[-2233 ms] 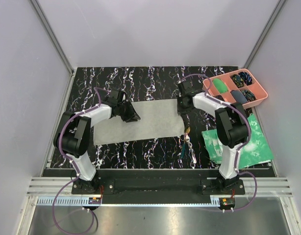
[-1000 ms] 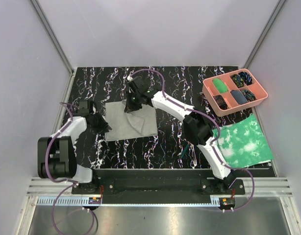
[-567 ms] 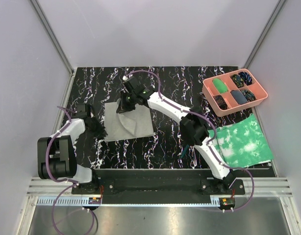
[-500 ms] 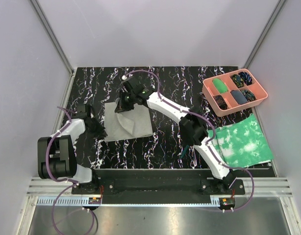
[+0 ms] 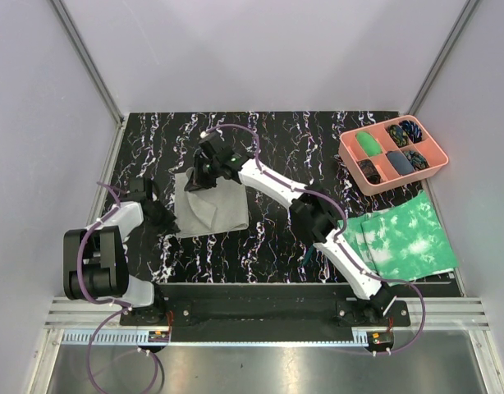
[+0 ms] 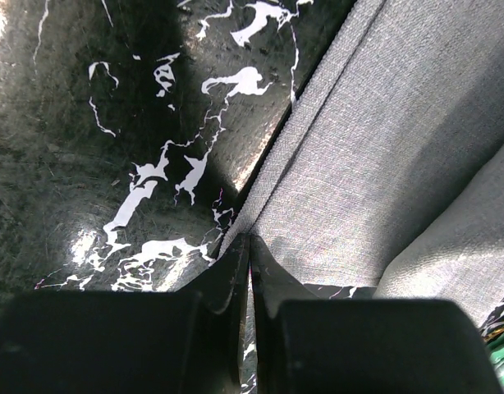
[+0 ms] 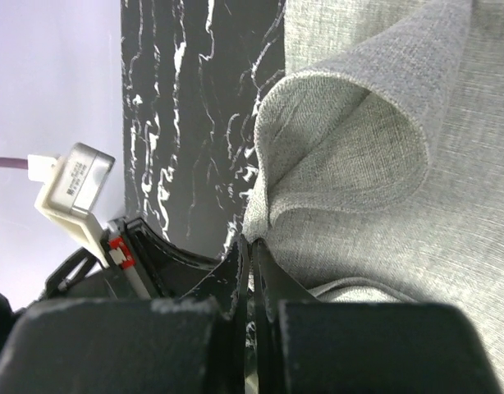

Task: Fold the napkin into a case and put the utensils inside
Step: Fold the rectangle-folded napkin at the center of the board.

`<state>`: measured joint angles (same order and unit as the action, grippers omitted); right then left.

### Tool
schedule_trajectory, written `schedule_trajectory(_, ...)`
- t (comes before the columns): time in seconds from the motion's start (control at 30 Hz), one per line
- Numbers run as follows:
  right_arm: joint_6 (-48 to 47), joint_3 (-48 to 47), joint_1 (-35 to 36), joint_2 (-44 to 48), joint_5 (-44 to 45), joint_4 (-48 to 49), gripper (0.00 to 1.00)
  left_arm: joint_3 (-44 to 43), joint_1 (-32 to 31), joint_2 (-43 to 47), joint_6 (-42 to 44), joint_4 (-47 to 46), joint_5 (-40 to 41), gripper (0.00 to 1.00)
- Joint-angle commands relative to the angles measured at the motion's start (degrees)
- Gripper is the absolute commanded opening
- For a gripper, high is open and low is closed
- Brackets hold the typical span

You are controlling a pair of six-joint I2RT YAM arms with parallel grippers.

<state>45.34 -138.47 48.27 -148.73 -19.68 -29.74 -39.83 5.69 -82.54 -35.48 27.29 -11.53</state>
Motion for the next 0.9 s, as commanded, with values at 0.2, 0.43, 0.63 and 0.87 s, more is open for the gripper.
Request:
schedule_trajectory(0.2,4.1,-4.9,1.6,-2.2,-2.8,2.8,0.00,1.1,0.3,1.2,0.3,-1.7,0.9,0.06)
schedule_trajectory(0.43,4.7,-6.4,1.7,-4.9,-3.9,3.2,0.00,1.2,0.2,1.8,0.1,-1.5,0.7,0.06)
schedule_trajectory(0.63,4.8,-9.4,1.6,-7.9,-4.7,3.7,0.04,1.7,0.5,4.2,-1.1,-1.0,2.2,0.12)
schedule_trajectory(0.87,1.4,-12.1,0.8,-7.3,-10.9,1.6,0.39,-1.0,4.1,16.6,0.9,3.9,4.1,0.31)
